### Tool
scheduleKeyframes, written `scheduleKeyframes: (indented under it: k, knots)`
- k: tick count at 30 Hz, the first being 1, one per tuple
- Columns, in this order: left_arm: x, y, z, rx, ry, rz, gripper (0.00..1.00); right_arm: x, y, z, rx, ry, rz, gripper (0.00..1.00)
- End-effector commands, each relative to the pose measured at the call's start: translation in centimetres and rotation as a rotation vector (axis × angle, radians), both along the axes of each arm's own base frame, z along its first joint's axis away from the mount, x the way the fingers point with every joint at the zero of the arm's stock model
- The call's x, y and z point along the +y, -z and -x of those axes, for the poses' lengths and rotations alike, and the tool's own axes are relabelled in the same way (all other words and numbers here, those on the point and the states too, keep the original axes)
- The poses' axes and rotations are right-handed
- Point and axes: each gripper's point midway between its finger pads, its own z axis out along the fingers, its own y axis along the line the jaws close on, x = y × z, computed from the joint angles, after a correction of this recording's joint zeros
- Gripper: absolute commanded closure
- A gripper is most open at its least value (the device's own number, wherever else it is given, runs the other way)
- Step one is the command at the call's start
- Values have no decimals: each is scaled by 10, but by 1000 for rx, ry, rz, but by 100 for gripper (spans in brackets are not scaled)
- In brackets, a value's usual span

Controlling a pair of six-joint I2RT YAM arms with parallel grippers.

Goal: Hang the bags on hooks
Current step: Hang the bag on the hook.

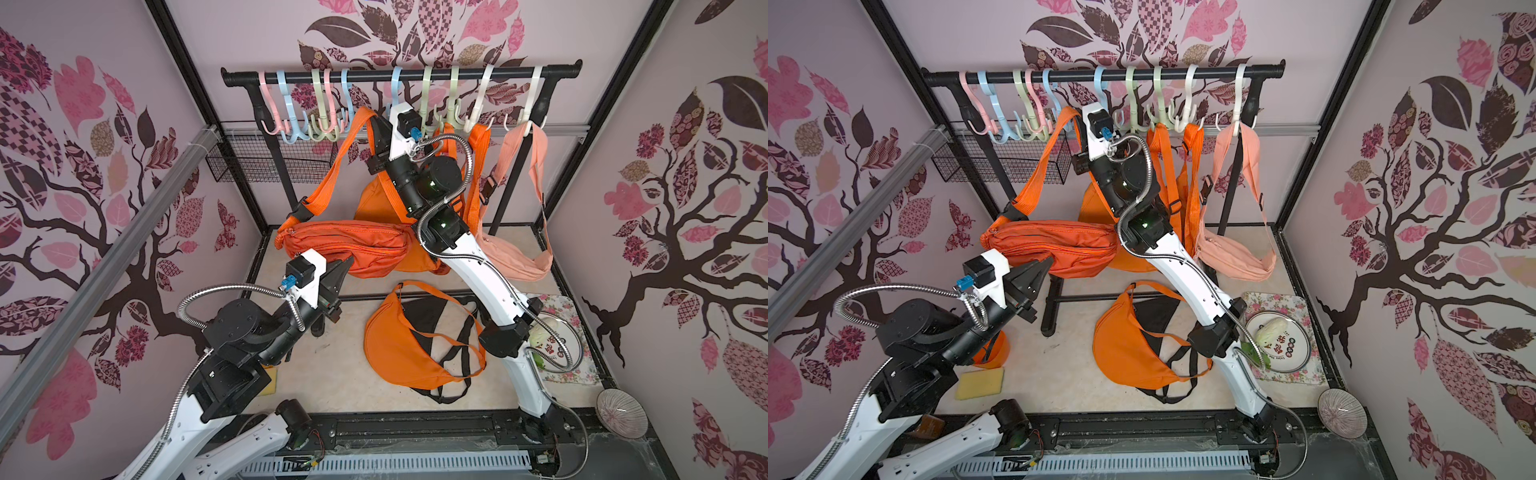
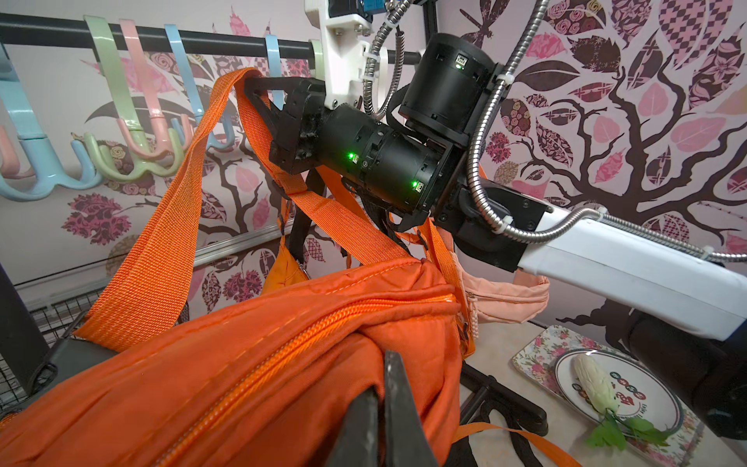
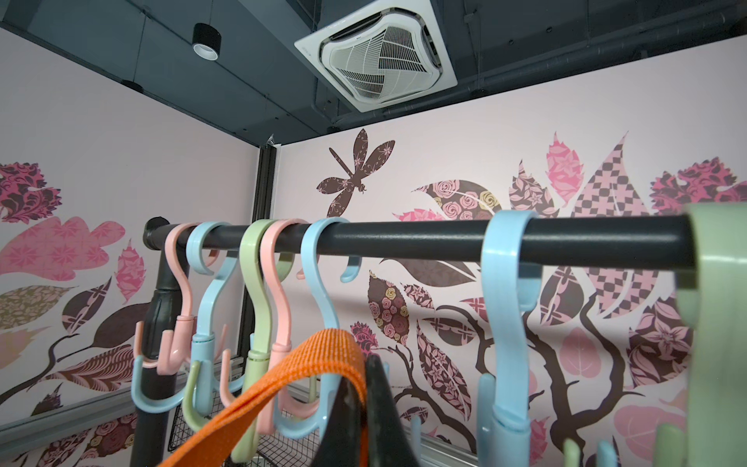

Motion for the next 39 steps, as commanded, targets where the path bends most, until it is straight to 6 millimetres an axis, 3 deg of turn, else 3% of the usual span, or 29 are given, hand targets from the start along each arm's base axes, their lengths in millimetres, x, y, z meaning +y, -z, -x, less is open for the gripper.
scheduleKeyframes:
  k: [1,11,21,26,31,39]
  knots:
    - [4,-20,-3,-29,-23,9,100,-8,-4,-8,-58,-5,-23,100]
    - [-12,-4,-34,68,-54,-15,100,34,64,-40,49,1,267,100]
    - [-13,-3,-48,125,-78,-19,100,35,64,-29,101,-62,291,100]
    - [-1,8,-69,246,-54,49,100,41,93,-33,221,-86,378,100]
    - [-5,32,-87,347,-38,46,100,39,124,-37,350,-86,445,100]
    - [-13,51,-101,418,-36,40,100,27,136,-35,435,-68,481,100]
